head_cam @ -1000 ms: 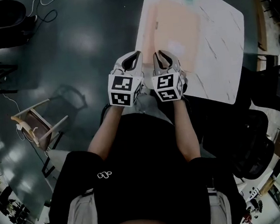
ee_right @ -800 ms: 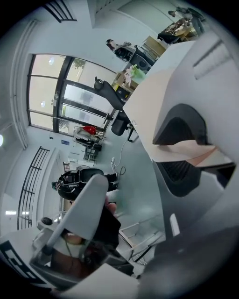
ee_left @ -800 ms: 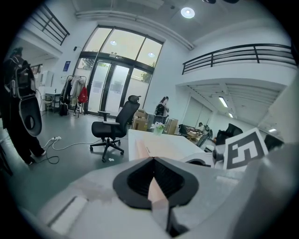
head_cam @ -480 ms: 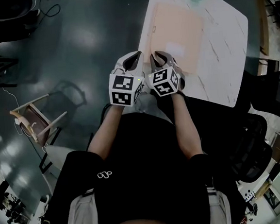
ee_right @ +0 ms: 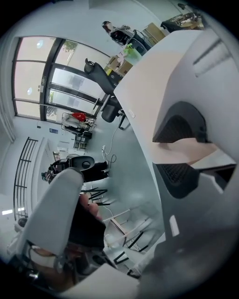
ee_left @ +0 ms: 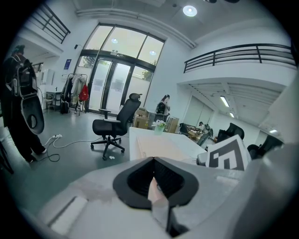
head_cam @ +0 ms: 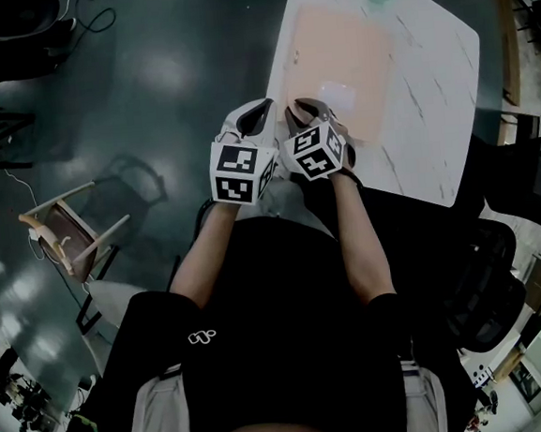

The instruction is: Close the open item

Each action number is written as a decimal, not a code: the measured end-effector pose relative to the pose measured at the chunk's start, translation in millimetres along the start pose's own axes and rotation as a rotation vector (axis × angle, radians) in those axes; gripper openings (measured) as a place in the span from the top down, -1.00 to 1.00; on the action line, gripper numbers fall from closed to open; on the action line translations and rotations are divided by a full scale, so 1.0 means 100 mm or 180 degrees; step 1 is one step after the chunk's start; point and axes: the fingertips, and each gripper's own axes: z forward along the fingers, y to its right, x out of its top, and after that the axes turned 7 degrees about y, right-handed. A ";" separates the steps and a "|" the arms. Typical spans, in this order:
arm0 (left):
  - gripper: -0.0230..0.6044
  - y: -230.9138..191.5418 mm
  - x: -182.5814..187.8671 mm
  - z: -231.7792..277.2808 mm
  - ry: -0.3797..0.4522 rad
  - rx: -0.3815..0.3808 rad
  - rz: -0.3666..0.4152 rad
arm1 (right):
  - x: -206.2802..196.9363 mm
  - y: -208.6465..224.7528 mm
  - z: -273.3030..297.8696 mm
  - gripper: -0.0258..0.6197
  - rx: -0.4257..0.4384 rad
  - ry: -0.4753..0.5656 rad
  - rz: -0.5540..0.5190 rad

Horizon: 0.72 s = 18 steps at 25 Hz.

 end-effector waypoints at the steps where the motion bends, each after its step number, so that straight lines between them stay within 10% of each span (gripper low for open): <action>1: 0.93 0.00 0.00 0.00 -0.0001 0.0000 0.0001 | 0.00 0.00 0.00 0.65 0.0019 0.0012 0.0041; 18: 0.93 0.00 0.07 0.05 0.0022 0.0009 0.0012 | 0.03 -0.15 -0.06 0.26 0.0913 -0.0032 0.0572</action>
